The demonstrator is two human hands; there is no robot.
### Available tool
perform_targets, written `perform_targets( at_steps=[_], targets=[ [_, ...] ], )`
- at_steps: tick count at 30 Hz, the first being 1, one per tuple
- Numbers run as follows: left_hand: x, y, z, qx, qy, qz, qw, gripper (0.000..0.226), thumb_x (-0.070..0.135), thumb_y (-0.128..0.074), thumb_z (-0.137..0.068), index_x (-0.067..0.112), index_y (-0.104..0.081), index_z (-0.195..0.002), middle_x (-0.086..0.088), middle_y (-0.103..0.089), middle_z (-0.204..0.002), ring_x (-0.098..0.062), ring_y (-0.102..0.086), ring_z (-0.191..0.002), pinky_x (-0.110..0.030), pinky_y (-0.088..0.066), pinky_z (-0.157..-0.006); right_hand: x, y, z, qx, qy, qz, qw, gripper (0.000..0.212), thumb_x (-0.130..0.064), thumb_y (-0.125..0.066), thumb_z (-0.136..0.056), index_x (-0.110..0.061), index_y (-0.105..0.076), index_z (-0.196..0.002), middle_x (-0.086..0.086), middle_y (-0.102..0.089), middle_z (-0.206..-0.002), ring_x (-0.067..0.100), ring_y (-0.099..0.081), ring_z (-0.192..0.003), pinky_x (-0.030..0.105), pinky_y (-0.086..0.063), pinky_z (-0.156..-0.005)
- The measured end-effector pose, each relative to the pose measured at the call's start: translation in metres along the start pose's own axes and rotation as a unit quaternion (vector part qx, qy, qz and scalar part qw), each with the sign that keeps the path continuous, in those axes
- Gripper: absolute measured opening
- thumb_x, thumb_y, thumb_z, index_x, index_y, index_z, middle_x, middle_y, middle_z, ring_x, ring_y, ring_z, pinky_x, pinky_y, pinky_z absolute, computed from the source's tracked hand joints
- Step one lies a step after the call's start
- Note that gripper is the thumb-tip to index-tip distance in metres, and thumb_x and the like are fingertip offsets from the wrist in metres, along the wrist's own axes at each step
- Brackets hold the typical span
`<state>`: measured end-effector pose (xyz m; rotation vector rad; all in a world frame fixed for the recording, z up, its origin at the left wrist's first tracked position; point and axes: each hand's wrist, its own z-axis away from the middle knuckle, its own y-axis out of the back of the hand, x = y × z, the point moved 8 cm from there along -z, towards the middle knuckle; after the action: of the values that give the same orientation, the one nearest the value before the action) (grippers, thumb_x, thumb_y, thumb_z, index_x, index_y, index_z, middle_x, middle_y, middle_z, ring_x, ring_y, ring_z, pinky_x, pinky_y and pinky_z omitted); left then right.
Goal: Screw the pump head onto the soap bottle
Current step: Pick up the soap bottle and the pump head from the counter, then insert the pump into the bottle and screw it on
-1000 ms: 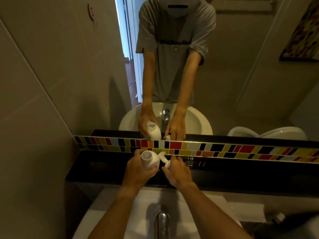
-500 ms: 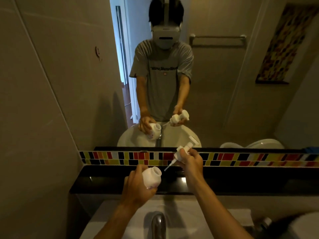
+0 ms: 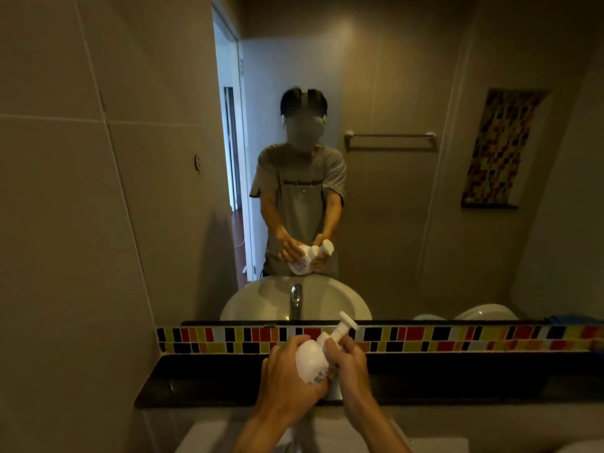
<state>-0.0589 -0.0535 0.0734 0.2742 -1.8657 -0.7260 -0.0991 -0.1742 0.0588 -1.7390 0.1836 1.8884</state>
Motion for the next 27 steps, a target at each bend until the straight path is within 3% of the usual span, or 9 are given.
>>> perform_targets(
  at_steps=[4, 6, 9, 12, 14, 18, 21, 24, 27],
  targets=[
    [0.008, 0.003, 0.005, 0.0, -0.004, 0.013, 1.0, 0.073, 0.058, -0.078, -0.058, 0.044, -0.043, -0.12, 0.016, -0.054, -0.117, -0.01, -0.055, -0.105, -0.025, -0.053, -0.092, -0.006, 0.003, 0.009, 0.006, -0.007, 0.024, 1.0, 0.041, -0.025, -0.073, -0.086, -0.012, -0.057, -0.122, 0.004, -0.063, -0.103, 0.023, -0.065, -0.092, 0.032, -0.054, -0.065],
    [0.008, 0.003, 0.008, -0.006, 0.009, 0.06, 0.998, 0.073, 0.05, -0.082, -0.061, 0.039, -0.044, -0.122, 0.016, -0.056, -0.115, -0.008, -0.058, -0.102, -0.019, -0.053, -0.085, -0.009, 0.004, 0.01, -0.004, -0.009, 0.041, 0.999, 0.05, -0.029, -0.079, -0.079, -0.014, -0.052, -0.12, 0.003, -0.062, -0.104, 0.022, -0.065, -0.093, 0.031, -0.055, -0.066],
    [0.004, 0.006, 0.012, -0.029, 0.055, 0.141, 0.988, 0.064, 0.033, -0.085, -0.066, 0.035, -0.048, -0.117, 0.015, -0.06, -0.106, -0.006, -0.063, -0.092, -0.014, -0.051, -0.069, -0.015, 0.004, 0.009, -0.036, -0.023, 0.017, 0.999, 0.046, -0.045, -0.068, -0.085, -0.012, -0.057, -0.115, 0.014, -0.071, -0.106, 0.032, -0.071, -0.094, 0.039, -0.058, -0.072],
    [-0.002, 0.004, 0.015, -0.073, 0.091, 0.212, 0.97, 0.055, 0.02, -0.085, -0.066, 0.03, -0.054, -0.111, 0.003, -0.068, -0.103, -0.014, -0.069, -0.088, -0.022, -0.056, -0.066, -0.014, 0.001, 0.005, -0.104, -0.066, -0.063, 0.99, 0.043, -0.029, -0.065, -0.086, 0.004, -0.062, -0.114, 0.021, -0.073, -0.097, 0.036, -0.068, -0.089, 0.045, -0.055, -0.078],
    [-0.002, 0.002, 0.017, -0.089, 0.101, 0.23, 0.964, 0.054, 0.017, -0.085, -0.065, 0.03, -0.056, -0.109, 0.0, -0.069, -0.103, -0.016, -0.071, -0.088, -0.023, -0.058, -0.067, -0.014, -0.005, 0.007, -0.146, -0.072, -0.02, 0.986, 0.047, -0.019, -0.073, -0.08, 0.003, -0.057, -0.118, 0.022, -0.07, -0.099, 0.036, -0.07, -0.085, 0.045, -0.057, -0.075],
    [0.003, 0.001, 0.019, -0.082, 0.089, 0.229, 0.966, 0.06, 0.02, -0.087, -0.062, 0.032, -0.054, -0.111, 0.005, -0.066, -0.106, -0.013, -0.069, -0.091, -0.018, -0.056, -0.066, -0.01, -0.004, 0.007, -0.083, -0.06, 0.107, 0.989, 0.051, -0.027, -0.08, -0.08, -0.012, -0.051, -0.12, 0.016, -0.07, -0.105, 0.033, -0.074, -0.089, 0.047, -0.062, -0.079],
    [0.002, 0.0, 0.02, -0.083, 0.102, 0.271, 0.954, 0.058, 0.022, -0.087, -0.059, 0.028, -0.058, -0.109, -0.004, -0.068, -0.106, -0.02, -0.07, -0.091, -0.027, -0.059, -0.069, -0.013, -0.013, 0.014, -0.138, -0.067, 0.033, 0.988, 0.038, -0.04, -0.06, -0.092, -0.006, -0.056, -0.109, 0.017, -0.072, -0.094, 0.03, -0.072, -0.079, 0.044, -0.061, -0.074],
    [-0.002, 0.002, 0.021, -0.089, 0.121, 0.313, 0.938, 0.055, 0.022, -0.082, -0.055, 0.023, -0.061, -0.106, -0.012, -0.07, -0.101, -0.026, -0.071, -0.087, -0.028, -0.059, -0.062, -0.019, -0.01, 0.013, -0.163, -0.066, -0.055, 0.983, 0.032, -0.018, -0.053, -0.09, 0.003, -0.059, -0.113, 0.019, -0.069, -0.087, 0.028, -0.068, -0.073, 0.039, -0.058, -0.065],
    [0.0, 0.002, 0.023, -0.098, 0.12, 0.32, 0.935, 0.051, 0.024, -0.08, -0.06, 0.022, -0.06, -0.107, -0.011, -0.07, -0.1, -0.024, -0.071, -0.086, -0.026, -0.059, -0.062, -0.02, -0.011, 0.012, -0.192, -0.043, -0.015, 0.98, 0.03, -0.017, -0.062, -0.089, 0.0, -0.059, -0.113, 0.019, -0.068, -0.093, 0.029, -0.069, -0.079, 0.04, -0.058, -0.069]
  ],
)
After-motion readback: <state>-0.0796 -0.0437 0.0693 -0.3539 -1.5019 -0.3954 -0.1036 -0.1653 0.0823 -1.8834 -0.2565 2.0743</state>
